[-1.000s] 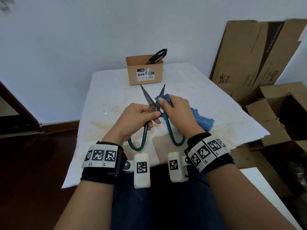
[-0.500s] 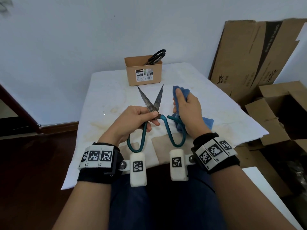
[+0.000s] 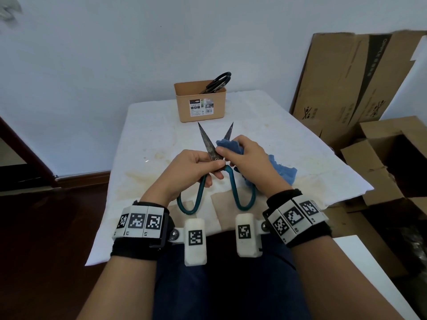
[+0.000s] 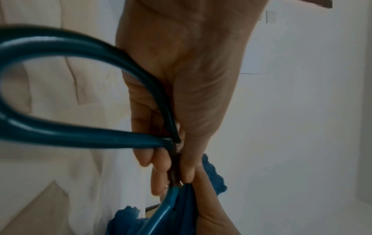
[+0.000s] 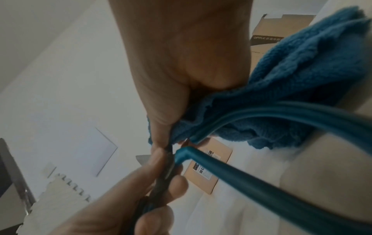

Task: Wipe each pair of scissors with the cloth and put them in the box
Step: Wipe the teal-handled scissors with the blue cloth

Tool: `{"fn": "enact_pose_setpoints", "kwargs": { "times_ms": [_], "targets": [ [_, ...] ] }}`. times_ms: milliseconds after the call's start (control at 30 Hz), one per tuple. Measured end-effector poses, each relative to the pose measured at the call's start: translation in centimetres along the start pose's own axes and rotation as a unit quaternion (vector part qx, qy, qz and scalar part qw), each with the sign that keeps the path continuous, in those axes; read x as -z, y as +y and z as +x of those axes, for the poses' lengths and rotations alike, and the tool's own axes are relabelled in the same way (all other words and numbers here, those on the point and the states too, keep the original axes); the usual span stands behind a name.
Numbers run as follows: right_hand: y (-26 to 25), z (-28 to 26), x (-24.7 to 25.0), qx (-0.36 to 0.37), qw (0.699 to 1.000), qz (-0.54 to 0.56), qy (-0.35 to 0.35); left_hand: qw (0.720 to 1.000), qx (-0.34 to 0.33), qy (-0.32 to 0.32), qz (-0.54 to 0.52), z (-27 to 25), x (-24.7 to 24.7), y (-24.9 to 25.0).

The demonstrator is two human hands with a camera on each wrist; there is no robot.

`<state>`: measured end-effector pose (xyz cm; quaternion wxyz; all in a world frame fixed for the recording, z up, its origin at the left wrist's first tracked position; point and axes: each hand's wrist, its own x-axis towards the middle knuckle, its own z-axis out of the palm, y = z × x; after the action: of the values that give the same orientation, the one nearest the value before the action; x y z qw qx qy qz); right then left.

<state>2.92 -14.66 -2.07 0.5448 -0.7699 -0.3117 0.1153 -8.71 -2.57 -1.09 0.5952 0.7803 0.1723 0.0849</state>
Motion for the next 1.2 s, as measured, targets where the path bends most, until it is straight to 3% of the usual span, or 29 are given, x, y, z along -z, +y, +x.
{"fn": "enact_pose_setpoints", "kwargs": {
  "times_ms": [267,1200],
  "targets": [
    [-0.2,0.1,0.2,-0.042,0.992,0.114,-0.014,1.0,-0.019,-0.015,0.011,0.3,0.1,0.1],
    [0.6,0.0,-0.1,0.001,0.998,0.055,0.0,1.0,-0.009,-0.028,0.0,0.6,0.3,-1.0]
  ]
}}
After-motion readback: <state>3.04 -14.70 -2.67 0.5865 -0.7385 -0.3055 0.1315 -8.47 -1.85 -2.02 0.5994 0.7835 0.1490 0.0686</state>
